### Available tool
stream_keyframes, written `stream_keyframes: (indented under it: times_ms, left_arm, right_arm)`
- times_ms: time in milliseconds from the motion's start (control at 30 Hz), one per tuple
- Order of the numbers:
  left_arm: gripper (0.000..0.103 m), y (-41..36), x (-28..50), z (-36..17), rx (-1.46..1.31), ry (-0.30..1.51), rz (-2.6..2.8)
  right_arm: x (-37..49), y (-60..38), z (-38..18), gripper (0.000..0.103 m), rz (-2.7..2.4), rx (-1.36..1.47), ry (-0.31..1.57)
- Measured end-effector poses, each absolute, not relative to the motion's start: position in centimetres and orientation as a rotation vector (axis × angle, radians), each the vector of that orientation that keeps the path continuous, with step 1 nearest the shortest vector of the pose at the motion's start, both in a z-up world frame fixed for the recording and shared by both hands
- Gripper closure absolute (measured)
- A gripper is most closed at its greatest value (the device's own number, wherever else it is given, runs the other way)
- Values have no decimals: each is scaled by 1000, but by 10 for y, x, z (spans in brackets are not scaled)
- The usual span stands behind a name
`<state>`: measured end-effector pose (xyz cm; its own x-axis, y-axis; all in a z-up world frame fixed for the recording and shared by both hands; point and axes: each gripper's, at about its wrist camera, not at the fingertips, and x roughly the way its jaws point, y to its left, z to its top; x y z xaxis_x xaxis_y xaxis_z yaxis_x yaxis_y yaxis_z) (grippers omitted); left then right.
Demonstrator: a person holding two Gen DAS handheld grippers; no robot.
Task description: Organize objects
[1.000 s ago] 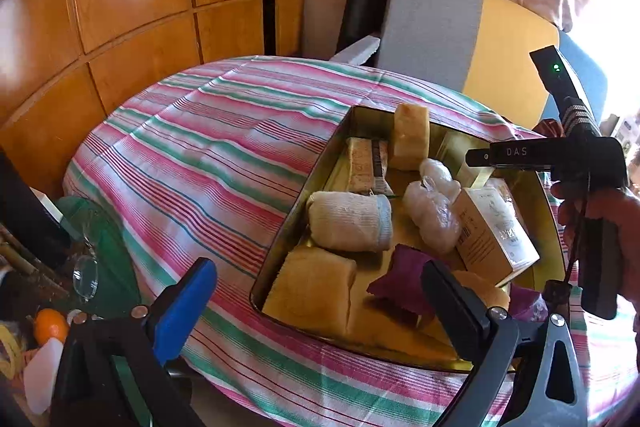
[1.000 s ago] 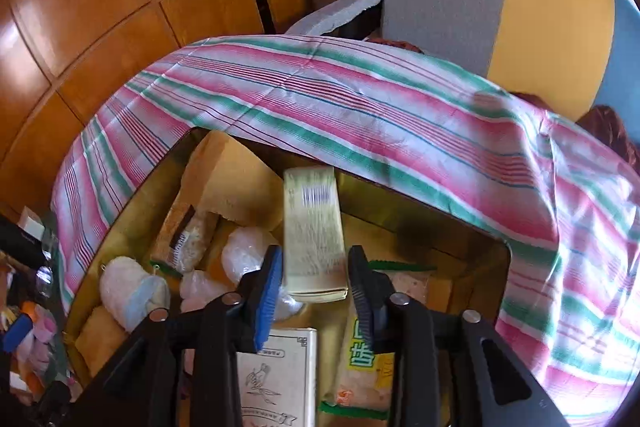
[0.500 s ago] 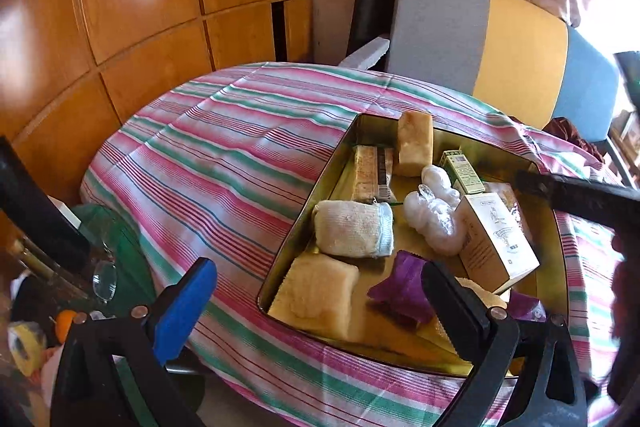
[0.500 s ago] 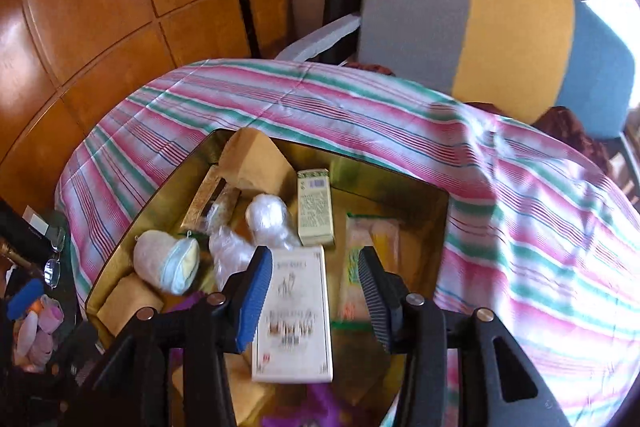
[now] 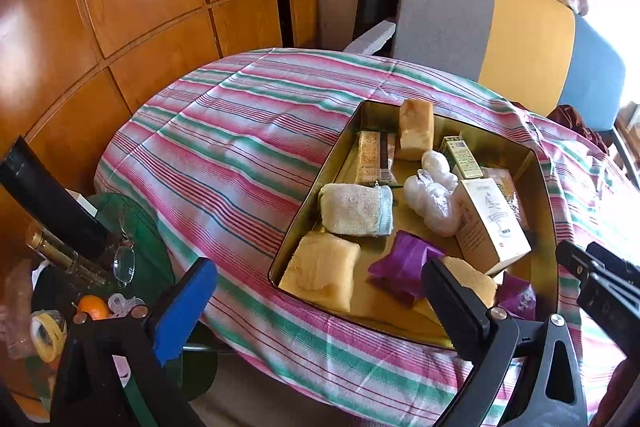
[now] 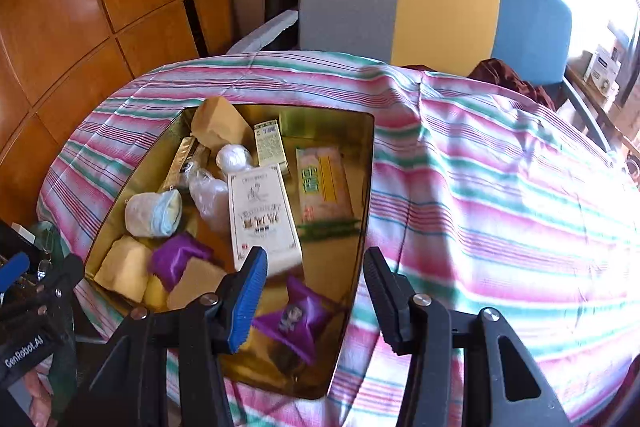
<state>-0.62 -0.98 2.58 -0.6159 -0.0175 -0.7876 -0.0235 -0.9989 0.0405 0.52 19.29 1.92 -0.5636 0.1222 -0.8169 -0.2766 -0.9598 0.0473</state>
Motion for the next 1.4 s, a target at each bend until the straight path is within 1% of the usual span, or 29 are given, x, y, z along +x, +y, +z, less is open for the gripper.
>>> stream_keyframes:
  times_ms: [167,367,567,667,967,1167,1400]
  left_arm:
    - [0,-8,-1,31,-1381,67,2789]
    - [0,-1,5,33,-1360,145,2815]
    - [0,-2,4,33,-1366,161,2823]
    - [0,-1,4,33,-1361,197,2830]
    - [1,1,0,30,-1385,184,2800]
    - [2,-3,-3,27,-1408,134,2776]
    - [2,2,-1,27,-1396,152,2772]
  right_arm:
    - [18,184,25,52,2590,-1297,244]
    - [19,172,32,52,2604,-1283,230]
    - [22,166,34,52,2601,-1276,226]
    - [21,166,33,52,2593,-1282,221]
    - [22,167,31,52,2579,-1272,210]
    - [22,172,29,52,2575,-1268,220]
    - [23,175,27,52,2569,-1272,231]
